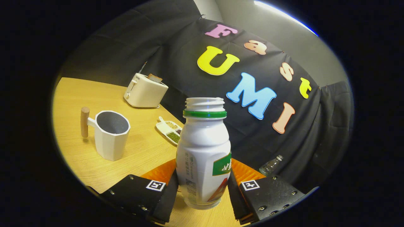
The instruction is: Take the bottle from table, then pour the juice into the cup, finally place the bottle on the coaster
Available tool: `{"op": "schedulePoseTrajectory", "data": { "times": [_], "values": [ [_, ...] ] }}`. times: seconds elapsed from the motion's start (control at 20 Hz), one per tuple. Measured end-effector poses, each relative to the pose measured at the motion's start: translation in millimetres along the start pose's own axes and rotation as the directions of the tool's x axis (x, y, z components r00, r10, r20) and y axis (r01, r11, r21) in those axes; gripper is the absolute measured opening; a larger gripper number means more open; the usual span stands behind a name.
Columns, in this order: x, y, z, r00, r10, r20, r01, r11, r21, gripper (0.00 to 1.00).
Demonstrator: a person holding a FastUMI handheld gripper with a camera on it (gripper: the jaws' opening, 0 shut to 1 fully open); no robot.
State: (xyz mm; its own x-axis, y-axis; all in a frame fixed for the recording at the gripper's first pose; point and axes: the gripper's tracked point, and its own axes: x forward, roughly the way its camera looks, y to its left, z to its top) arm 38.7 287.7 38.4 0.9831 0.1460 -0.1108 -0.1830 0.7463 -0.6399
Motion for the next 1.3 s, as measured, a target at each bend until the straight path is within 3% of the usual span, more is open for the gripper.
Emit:
{"op": "schedulePoseTrajectory", "data": {
  "times": [0.75,1.3],
  "values": [
    [17,28,3,0.999,0.04,-0.029,-0.044,0.984,-0.172,0.73],
    [30,38,11,1.0,0.005,-0.014,-0.009,0.927,-0.374,0.73]
  ]
}}
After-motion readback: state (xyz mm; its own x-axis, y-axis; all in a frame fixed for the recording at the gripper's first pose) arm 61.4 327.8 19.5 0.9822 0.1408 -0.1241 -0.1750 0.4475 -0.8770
